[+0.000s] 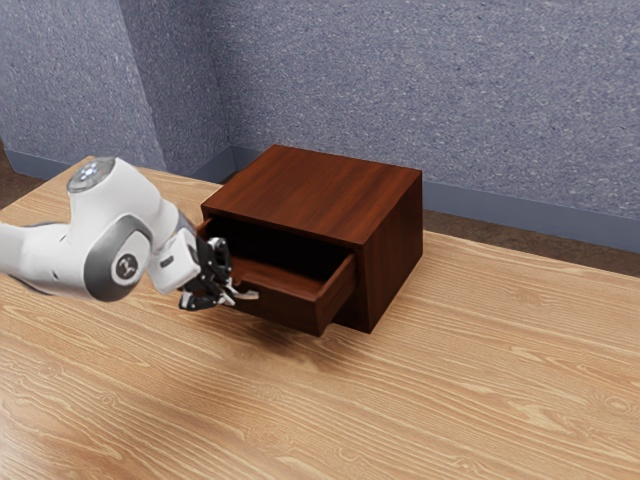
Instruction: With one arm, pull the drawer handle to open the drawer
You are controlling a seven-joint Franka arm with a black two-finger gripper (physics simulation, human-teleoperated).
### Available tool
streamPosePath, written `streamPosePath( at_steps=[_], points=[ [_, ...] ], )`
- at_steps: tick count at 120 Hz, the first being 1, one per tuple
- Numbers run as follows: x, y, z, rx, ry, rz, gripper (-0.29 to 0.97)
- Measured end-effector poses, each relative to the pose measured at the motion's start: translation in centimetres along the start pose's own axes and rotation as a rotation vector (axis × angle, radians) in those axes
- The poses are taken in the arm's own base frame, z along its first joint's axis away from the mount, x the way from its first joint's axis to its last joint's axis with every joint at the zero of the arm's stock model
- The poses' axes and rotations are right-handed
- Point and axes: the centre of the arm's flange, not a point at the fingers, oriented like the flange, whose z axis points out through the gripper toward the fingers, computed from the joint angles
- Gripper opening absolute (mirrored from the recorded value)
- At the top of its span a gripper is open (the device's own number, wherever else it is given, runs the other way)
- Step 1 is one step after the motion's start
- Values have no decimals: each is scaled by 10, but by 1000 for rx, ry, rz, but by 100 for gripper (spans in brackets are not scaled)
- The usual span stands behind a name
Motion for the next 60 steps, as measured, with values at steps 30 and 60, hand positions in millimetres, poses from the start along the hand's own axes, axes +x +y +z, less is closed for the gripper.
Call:
streamPosePath(
  at_steps=[30, 60],
  points=[
    [-1, 11, -5, -11, 13, -6, -3],
    [-1, 17, -8, -13, 20, -7, -3]
  ],
)
